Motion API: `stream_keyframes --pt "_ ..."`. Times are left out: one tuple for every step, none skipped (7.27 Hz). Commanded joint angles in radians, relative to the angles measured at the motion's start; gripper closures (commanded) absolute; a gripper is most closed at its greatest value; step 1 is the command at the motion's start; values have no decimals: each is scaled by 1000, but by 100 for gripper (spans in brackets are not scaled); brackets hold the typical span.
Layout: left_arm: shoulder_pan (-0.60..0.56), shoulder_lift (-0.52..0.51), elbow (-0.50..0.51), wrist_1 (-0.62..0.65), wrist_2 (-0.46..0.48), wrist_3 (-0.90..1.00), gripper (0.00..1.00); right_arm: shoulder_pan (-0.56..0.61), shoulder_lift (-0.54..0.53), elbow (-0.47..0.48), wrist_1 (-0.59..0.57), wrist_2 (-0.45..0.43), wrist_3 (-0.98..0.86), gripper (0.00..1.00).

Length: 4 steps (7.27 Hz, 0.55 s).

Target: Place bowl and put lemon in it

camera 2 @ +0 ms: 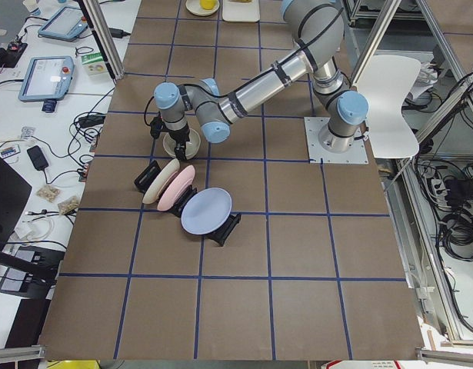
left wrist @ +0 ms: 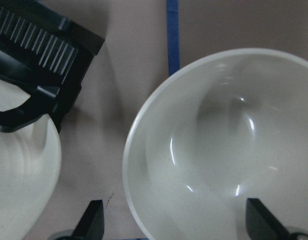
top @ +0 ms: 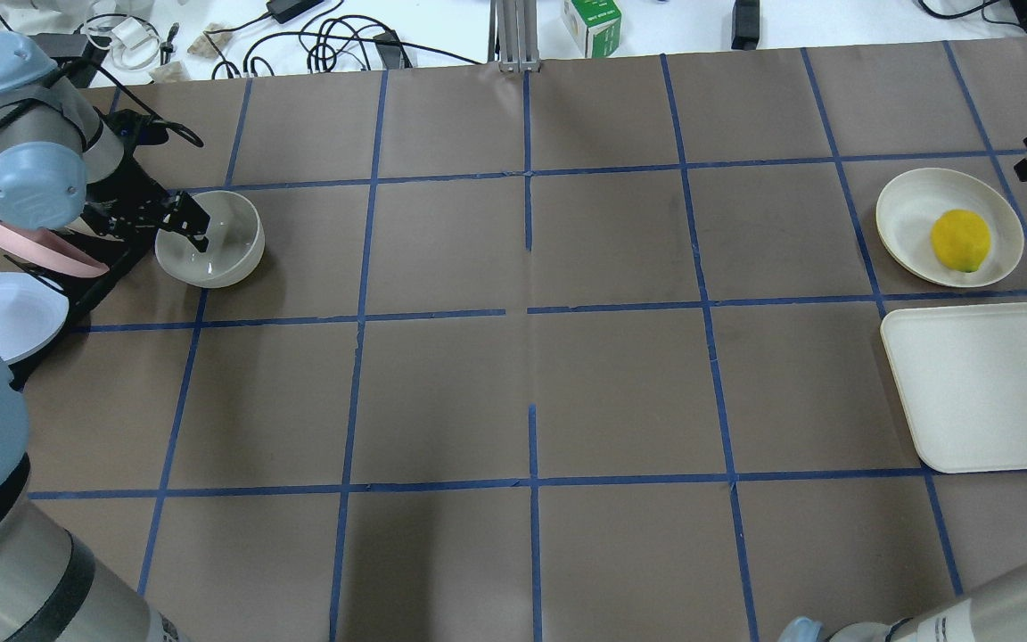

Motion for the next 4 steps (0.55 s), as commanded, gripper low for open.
stream_keyframes --pt "1 -24 13 10 -6 -1 9 2 113 20 -79 4 4 2" --pt "1 -26 17 10 -7 -2 37 2 149 49 -160 2 4 2" --pt "1 -26 17 10 -7 -1 72 2 154 82 -191 2 7 2" --pt "1 -26 17 10 -7 -2 100 2 151 101 -194 4 13 2"
